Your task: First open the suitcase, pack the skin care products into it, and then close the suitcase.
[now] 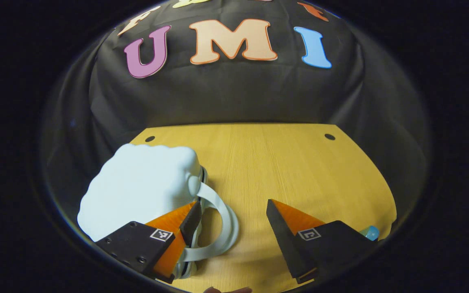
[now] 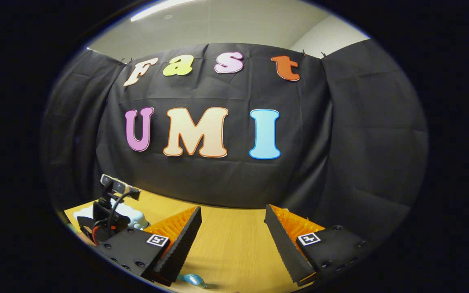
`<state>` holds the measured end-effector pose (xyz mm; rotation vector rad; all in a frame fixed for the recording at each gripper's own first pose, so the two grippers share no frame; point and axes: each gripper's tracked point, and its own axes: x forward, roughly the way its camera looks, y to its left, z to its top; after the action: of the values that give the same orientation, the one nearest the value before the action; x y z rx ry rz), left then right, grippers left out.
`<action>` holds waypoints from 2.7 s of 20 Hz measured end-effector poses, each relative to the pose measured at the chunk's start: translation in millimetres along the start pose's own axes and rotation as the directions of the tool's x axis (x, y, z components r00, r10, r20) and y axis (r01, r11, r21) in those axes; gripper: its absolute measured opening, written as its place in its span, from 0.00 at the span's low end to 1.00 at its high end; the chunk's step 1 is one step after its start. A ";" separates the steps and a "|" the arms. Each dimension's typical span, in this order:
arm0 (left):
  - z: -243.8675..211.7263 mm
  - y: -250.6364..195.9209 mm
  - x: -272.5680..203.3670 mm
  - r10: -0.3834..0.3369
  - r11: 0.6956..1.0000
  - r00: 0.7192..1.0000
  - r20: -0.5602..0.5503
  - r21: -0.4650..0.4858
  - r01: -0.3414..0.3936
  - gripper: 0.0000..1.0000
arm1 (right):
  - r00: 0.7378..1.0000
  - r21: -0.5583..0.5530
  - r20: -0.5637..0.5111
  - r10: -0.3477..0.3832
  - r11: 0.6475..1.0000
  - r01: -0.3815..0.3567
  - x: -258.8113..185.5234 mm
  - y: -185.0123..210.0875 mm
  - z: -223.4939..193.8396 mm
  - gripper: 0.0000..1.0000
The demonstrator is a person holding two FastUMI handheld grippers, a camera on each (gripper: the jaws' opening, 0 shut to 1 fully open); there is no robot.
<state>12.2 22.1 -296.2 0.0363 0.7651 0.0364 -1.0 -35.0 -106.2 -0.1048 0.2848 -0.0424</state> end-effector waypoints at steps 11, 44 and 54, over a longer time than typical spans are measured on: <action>-43.0 16.7 36.7 -0.001 0.996 0.983 -0.184 -0.086 -0.015 0.40 | 1.000 0.009 -0.009 0.011 1.000 -0.011 -6.9 10.1 -7.9 0.99; 150.8 239.4 -129.5 0.182 0.982 0.967 0.175 0.007 -0.187 0.00 | 0.983 0.068 0.067 0.168 0.983 -0.173 4.4 106.6 5.8 0.99; 146.7 371.7 -126.7 0.317 0.947 0.927 0.201 -0.021 -0.320 0.00 | 0.987 0.068 0.077 0.139 0.987 -0.144 14.0 164.3 15.1 0.99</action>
<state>15.1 384.5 -85.7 0.1743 0.5490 0.3338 21.1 128.9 -113.6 -0.0125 0.2178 0.0916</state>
